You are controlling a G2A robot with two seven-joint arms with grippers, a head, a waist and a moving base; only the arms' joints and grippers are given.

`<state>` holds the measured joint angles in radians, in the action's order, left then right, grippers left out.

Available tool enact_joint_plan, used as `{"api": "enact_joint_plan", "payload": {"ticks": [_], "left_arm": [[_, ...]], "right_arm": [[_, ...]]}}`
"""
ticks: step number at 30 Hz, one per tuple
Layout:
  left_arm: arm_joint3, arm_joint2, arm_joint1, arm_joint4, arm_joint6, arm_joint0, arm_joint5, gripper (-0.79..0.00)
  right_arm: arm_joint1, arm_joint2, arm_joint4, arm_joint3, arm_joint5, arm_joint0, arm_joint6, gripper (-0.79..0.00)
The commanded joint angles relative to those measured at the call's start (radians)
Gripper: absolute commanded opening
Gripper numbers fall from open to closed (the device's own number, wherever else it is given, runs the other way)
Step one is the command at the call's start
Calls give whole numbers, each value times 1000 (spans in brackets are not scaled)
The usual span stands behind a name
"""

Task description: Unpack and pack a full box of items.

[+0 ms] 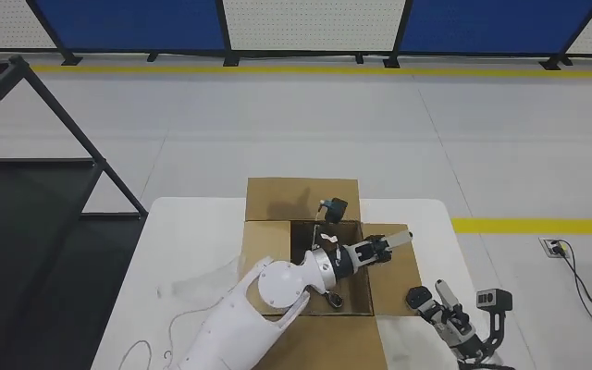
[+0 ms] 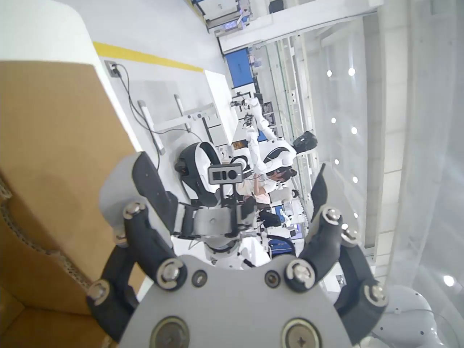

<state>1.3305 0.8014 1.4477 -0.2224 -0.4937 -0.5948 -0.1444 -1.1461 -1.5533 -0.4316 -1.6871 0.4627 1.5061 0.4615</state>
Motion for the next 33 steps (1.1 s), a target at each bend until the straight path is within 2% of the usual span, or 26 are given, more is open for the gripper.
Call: {"api": "enact_joint_plan", "payload": {"ticks": [1, 7, 12, 17, 22, 24, 31, 33], "left_arm": [[77, 64, -18, 7, -11, -40, -4, 0], [320, 298, -77, 44, -63, -194, -19, 0], [486, 500, -110, 18, -80, -325, -41, 0], [580, 677, -129, -51, -56, -431, -85, 0], [629, 833, -143, -126, -41, -541, -125, 0], [635, 864, -145, -151, -39, -567, -133, 0], [635, 864, -145, -151, -39, -567, -133, 0], [635, 864, -145, -151, -39, -567, -133, 0]], "right_arm": [[0, -1, 5, 6, -6, -3, -2, 0], [-1, -15, 4, 22, -17, -4, -5, 0], [1, -29, -10, 29, -37, -1, 20, 0], [3, -26, -10, 29, -64, -12, 69, 0], [5, -20, 40, 25, -108, -18, 92, 0], [7, -21, 60, 22, -127, -15, 95, 0], [9, -40, 81, -48, -129, -2, 86, 0], [7, -46, 65, -83, -128, -12, 52, 0]]}}
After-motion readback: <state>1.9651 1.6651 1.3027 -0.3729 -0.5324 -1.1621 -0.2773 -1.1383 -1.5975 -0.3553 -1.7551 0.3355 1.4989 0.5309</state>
